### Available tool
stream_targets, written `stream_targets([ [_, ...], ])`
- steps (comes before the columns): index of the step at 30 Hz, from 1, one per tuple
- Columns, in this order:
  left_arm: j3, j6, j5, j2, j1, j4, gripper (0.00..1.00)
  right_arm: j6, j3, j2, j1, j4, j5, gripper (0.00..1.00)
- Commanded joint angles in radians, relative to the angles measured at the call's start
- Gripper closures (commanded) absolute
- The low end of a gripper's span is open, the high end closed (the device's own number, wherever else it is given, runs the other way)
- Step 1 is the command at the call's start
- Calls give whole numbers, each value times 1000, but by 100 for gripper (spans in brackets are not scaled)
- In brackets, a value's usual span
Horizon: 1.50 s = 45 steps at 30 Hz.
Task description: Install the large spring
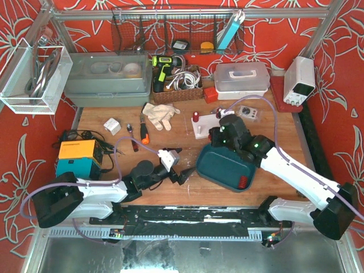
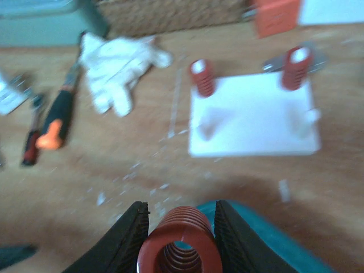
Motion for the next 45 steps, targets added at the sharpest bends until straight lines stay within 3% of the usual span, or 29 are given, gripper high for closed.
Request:
stream_targets([
  [1,47,-41,-83,20,3,-57,0,-112,27,23,-106,62,130,100],
  [9,92,-146,-246,23,28,-182,0,-181,98,214,-282,173,102,100],
  [15,88,-222,-264,-11,91,-243,0,-177,150,350,-350,192,51,100],
  [39,82,-233,-239,-40,104,-252,0,-200,185,565,-399,255,30,100],
  [45,82,-230,-239,-37,104,-249,0,-203,195,586,-400,239,22,75],
])
